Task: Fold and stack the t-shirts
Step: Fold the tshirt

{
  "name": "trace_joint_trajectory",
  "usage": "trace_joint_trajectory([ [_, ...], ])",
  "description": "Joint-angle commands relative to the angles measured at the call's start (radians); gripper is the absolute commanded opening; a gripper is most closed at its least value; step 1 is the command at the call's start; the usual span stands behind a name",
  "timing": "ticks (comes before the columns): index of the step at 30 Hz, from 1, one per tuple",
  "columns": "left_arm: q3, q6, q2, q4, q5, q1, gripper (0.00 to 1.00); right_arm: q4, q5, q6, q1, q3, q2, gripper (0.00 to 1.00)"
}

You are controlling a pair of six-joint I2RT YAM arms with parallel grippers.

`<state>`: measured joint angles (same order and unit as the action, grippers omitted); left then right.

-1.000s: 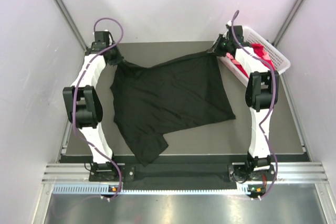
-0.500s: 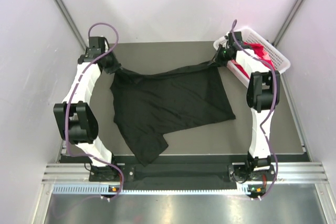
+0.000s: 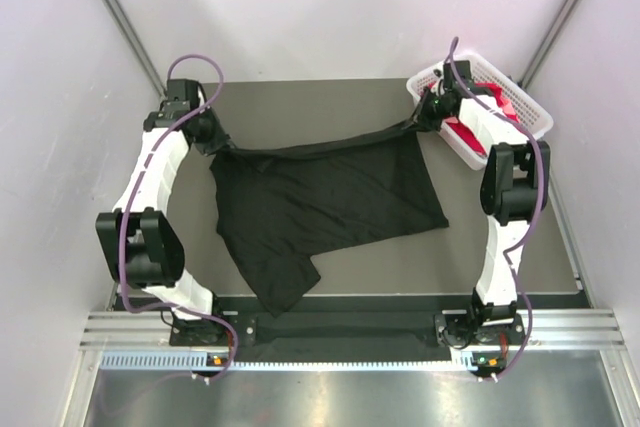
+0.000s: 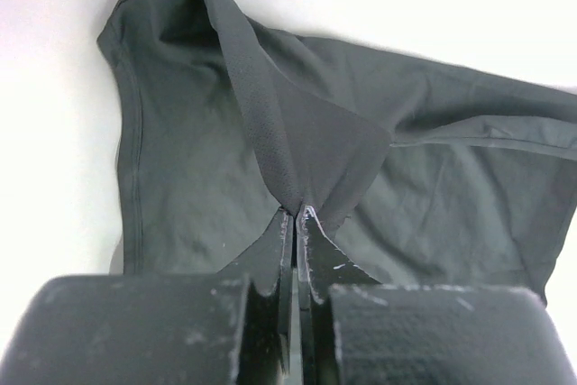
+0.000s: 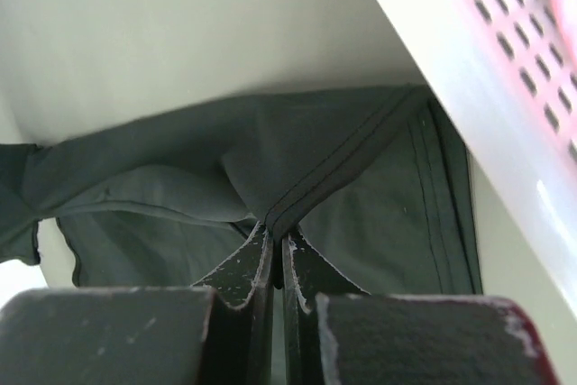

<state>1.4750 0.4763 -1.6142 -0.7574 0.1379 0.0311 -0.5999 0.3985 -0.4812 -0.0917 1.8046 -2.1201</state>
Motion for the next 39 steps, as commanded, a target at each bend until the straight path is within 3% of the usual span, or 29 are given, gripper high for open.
trace_joint_trajectory([
  [1, -0.015, 0.002, 0.076, -0.042, -0.014, -0.002, 0.0, -0.008, 0.013, 0.013, 0.017, -0.034, 0.092, 0.01],
  [7, -0.07, 0.036, 0.094, -0.109, -0.023, 0.001, 0.0, -0.049, 0.007, 0.026, 0.017, -0.073, 0.111, 0.01],
  [16, -0.214, 0.082, 0.169, -0.082, -0.052, 0.0, 0.0, -0.069, -0.023, 0.047, 0.017, -0.143, 0.127, 0.02],
  [31, -0.344, 0.149, 0.155, -0.053, -0.044, 0.001, 0.0, -0.121, -0.125, 0.102, 0.001, -0.168, 0.077, 0.08],
  [32, -0.351, 0.154, 0.161, -0.057, -0.053, 0.003, 0.02, -0.136, -0.142, 0.104, -0.005, -0.174, 0.078, 0.1],
  [33, -0.357, 0.16, 0.166, -0.063, -0.061, 0.003, 0.12, -0.143, -0.151, 0.107, -0.006, -0.183, 0.083, 0.12],
  [34, -0.357, 0.169, 0.175, -0.068, -0.072, 0.003, 0.29, -0.15, -0.159, 0.113, -0.008, -0.189, 0.098, 0.14],
  [39, -0.329, 0.16, 0.267, -0.056, -0.179, 0.024, 0.6, -0.144, -0.263, 0.136, -0.011, -0.145, 0.144, 0.3],
])
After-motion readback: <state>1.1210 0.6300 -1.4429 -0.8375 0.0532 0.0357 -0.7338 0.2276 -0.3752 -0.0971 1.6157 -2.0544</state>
